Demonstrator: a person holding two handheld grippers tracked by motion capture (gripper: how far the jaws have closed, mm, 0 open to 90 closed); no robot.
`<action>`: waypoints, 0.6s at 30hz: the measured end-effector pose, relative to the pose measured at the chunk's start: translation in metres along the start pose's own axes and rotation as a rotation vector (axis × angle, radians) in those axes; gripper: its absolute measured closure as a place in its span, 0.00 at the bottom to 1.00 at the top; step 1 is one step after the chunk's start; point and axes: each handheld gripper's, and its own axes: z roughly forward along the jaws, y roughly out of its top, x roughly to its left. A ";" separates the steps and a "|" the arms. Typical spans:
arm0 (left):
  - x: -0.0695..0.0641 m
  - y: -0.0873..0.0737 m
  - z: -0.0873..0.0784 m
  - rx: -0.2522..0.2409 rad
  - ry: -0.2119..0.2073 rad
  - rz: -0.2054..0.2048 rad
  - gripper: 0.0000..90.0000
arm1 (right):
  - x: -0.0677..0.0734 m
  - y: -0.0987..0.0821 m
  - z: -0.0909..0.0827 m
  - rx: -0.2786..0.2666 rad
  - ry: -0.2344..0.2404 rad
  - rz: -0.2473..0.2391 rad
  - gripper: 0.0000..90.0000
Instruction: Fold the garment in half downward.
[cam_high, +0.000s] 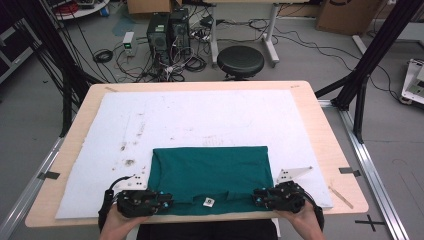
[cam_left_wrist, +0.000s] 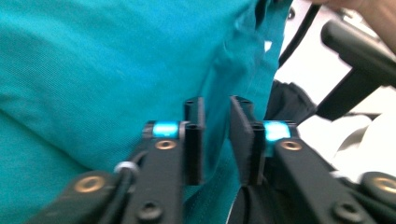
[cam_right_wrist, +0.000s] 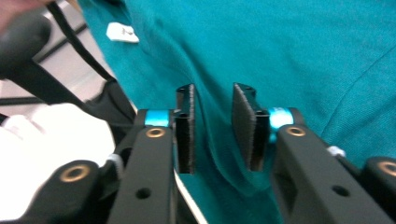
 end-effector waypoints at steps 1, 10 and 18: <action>0.000 0.002 -0.004 -0.019 0.007 -0.001 0.79 | 0.001 0.001 -0.003 -0.019 0.007 0.000 0.72; 0.007 0.006 0.002 -0.037 0.100 0.021 0.75 | -0.003 0.010 -0.002 -0.075 -0.060 0.010 0.61; 0.001 -0.009 0.012 0.072 0.100 0.064 0.69 | 0.001 0.004 0.011 -0.001 -0.100 -0.045 0.62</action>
